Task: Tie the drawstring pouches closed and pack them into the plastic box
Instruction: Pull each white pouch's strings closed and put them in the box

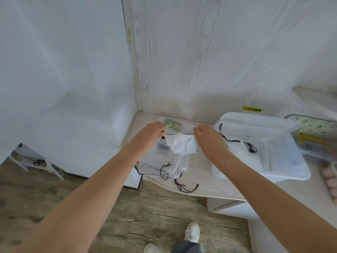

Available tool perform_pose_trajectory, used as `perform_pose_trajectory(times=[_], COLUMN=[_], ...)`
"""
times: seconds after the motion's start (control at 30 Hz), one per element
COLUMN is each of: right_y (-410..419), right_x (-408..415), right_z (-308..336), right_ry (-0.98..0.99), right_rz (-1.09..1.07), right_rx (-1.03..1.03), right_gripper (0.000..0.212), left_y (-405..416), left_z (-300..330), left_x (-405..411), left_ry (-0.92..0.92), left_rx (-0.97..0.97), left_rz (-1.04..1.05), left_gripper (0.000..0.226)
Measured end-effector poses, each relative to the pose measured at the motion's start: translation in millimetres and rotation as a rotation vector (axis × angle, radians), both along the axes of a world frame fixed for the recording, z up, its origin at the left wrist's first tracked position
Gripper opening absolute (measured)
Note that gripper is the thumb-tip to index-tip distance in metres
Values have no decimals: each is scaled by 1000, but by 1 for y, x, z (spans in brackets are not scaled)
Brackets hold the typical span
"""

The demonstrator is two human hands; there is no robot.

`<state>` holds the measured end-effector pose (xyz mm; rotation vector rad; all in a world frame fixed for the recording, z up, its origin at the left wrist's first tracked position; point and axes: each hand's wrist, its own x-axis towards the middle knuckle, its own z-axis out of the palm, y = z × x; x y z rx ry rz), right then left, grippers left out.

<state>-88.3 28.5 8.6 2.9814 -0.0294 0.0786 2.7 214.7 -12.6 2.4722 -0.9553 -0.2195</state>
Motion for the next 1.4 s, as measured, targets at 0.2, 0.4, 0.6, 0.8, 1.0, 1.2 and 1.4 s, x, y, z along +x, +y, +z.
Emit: perform_pose_trajectory(times=[0.2, 0.4, 0.6, 0.8, 1.0, 1.2, 1.4], right_y=[20, 28, 28, 37, 44, 63, 66], right_x=[-7, -11, -18, -23, -30, -32, -32], right_z=[-1, -1, 0, 1, 0, 3, 2], right_ry=[-64, -50, -20, 36, -9, 88, 153], right_rz=[-280, -476, -612, -679, -604, -483, -434], right_rx=[117, 498, 1461, 2224, 2547, 2499, 2346], right_gripper=[8, 17, 22, 20, 17, 19, 19], left_y=[-4, -9, -15, -16, -10, -19, -22], left_z=[12, 4, 18, 25, 10, 7, 10], left_x=[-12, -23, -35, -41, -44, -50, -51], left_ry=[-182, -337, -47, 1213, 1396, 1399, 1446], left_rx=[112, 155, 107, -790, -1097, -1085, -1101], left_rz=[-10, 225, 277, 506, 401, 345, 390], left_gripper=[25, 22, 27, 29, 38, 27, 37])
